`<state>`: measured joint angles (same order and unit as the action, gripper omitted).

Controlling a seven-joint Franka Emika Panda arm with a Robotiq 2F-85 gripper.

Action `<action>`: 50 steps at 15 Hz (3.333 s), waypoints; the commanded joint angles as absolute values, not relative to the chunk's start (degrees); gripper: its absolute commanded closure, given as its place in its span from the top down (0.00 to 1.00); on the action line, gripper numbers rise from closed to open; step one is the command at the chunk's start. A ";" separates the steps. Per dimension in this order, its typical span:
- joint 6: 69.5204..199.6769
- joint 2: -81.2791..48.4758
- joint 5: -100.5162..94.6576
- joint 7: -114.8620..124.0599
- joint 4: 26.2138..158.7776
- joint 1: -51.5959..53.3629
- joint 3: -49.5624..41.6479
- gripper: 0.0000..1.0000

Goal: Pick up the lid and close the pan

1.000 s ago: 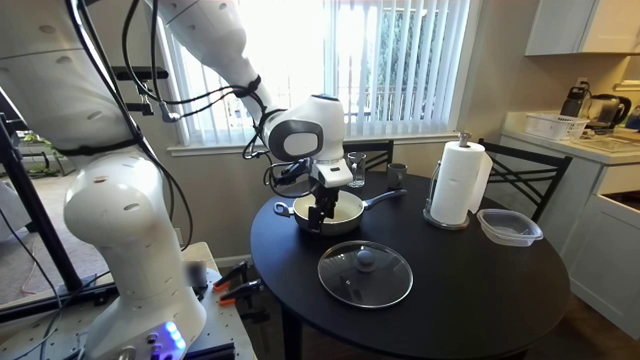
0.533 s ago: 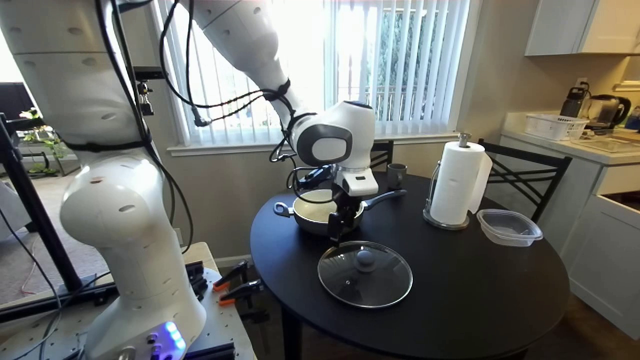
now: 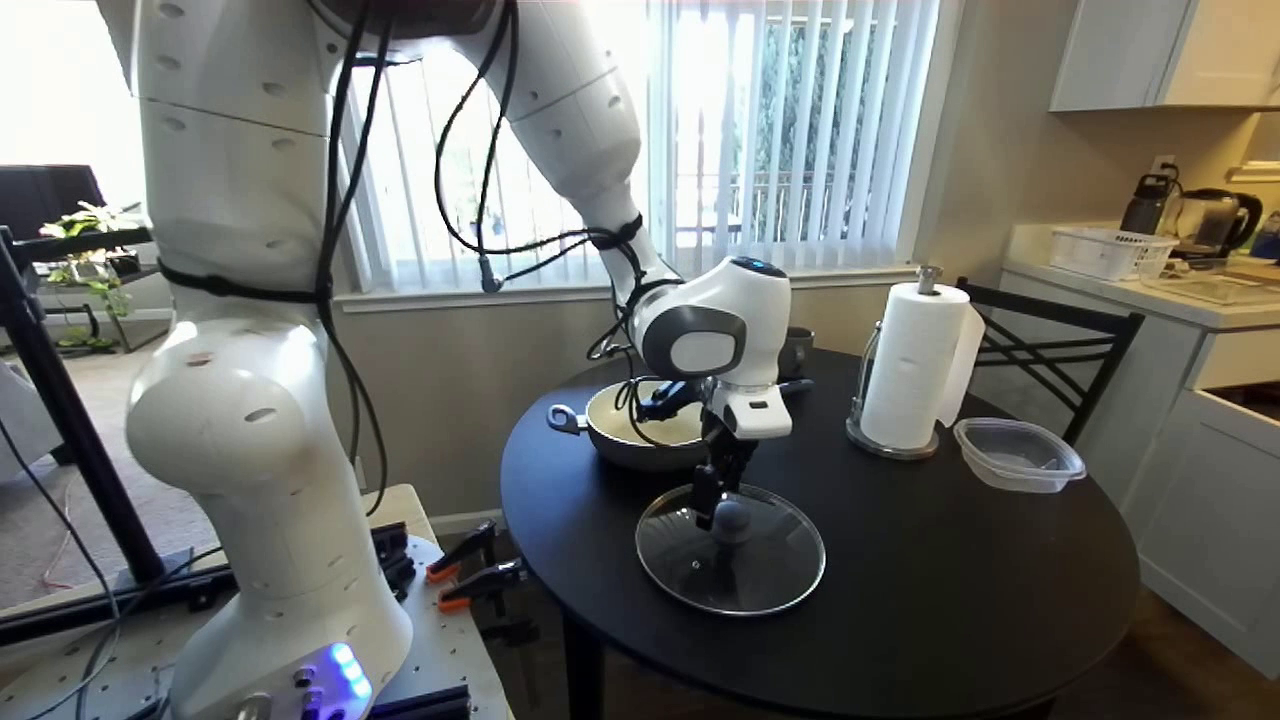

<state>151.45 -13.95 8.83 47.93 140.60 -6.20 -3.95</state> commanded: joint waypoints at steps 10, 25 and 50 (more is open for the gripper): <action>161.23 -16.70 15.62 47.45 140.59 -3.28 -5.58 1.00; 158.78 -18.22 18.74 46.74 139.84 -3.90 -5.68 0.60; 135.37 -3.83 -11.84 56.24 127.05 4.13 -5.07 0.33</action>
